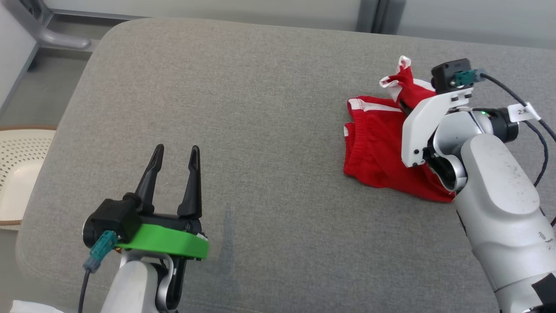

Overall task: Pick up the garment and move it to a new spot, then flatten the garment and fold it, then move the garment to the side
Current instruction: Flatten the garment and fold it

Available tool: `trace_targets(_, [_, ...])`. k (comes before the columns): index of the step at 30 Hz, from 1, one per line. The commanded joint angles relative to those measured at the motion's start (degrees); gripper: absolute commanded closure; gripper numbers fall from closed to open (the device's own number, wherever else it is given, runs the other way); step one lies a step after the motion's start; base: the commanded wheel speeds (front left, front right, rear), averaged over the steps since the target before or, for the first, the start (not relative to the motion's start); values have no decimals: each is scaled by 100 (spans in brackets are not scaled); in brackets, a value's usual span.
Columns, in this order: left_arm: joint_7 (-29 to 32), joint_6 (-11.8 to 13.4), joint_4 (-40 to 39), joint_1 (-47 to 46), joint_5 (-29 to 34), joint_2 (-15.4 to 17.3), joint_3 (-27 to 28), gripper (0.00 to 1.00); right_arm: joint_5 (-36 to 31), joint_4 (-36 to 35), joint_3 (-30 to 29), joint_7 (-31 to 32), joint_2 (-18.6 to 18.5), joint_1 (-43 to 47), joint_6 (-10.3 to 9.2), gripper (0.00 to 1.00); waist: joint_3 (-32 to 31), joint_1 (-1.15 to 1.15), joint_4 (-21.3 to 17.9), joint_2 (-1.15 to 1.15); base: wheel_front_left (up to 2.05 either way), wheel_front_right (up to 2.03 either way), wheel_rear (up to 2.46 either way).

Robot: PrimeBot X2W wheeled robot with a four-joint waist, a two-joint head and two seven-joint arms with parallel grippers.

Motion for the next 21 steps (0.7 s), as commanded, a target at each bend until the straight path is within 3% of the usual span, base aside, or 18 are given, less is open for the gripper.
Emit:
trace_targets(1, [-13, -11, 10, 15, -40, 11, -31, 0, -84, 84, 49, 13, 2, -46, -6, 100, 21, 0, 74, 0, 0, 0, 0])
trace_targets(5, [-13, -11, 42, -23, -57, 11, -109, 0, -224, 476, 196, 1, 132, -155, -6, 100, 17, 0, 241, 0, 0, 0, 0])
trace_targets(6, [-13, -11, 50, -21, -58, 11, -126, 0, -215, 568, 228, -14, 159, -159, -6, 81, 10, 0, 280, 0, 0, 0, 0])
trace_targets(7, [-13, -11, 58, -18, -62, 11, -149, 0, -197, 631, 261, -35, 168, -162, -6, 27, 0, 0, 313, 0, 0, 0, 0])
trace_targets(8, [-13, -11, 67, -5, -64, 11, -165, 0, -149, 684, 265, -94, 178, -178, -7, 0, -17, 0, 347, 0, 0, 0, 0])
trace_targets(15, [-13, -11, 84, 154, -2, 11, -79, 0, 950, 472, 434, -414, 387, -209, -6, 0, -160, 0, 358, 0, 0, 0, 0])
trace_targets(21, [-13, -11, 66, 247, 35, 11, -40, 0, 1406, -133, 277, -1015, 15, -72, -7, 0, -328, 0, 222, 0, 0, 0, 0])
